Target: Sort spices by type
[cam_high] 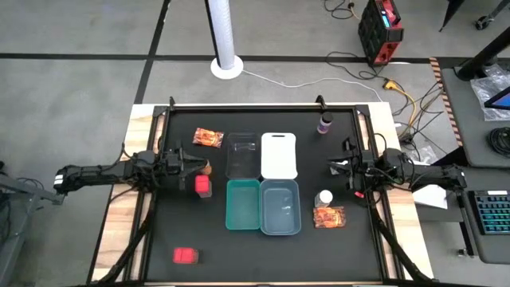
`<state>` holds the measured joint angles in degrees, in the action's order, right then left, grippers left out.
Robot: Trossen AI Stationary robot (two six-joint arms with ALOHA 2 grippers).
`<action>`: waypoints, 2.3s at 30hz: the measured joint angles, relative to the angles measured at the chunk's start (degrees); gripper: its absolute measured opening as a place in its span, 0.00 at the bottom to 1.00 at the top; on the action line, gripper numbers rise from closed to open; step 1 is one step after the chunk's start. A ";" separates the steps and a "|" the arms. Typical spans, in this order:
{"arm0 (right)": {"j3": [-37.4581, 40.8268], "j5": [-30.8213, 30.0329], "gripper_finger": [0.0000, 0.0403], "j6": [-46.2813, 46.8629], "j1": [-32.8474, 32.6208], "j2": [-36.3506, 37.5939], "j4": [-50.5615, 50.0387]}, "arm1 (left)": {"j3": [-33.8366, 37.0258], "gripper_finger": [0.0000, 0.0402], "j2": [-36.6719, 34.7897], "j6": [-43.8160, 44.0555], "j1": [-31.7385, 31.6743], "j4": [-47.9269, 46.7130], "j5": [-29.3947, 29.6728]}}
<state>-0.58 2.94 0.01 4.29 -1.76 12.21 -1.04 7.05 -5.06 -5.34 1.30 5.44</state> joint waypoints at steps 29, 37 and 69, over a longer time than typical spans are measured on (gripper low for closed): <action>0.00 0.00 0.15 0.00 0.01 0.00 0.00 | 0.00 0.25 0.00 0.00 0.00 0.00 0.00; 0.00 0.02 0.15 0.00 0.02 0.00 0.00 | 0.00 0.25 0.00 0.00 0.00 0.00 0.01; -18.97 -6.04 0.15 17.88 -1.01 -26.36 -8.60 | -0.07 0.25 2.72 29.99 0.05 26.40 2.38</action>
<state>-19.55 -3.09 17.89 3.29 -28.12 3.61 -1.10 9.77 24.93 -5.29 27.71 7.81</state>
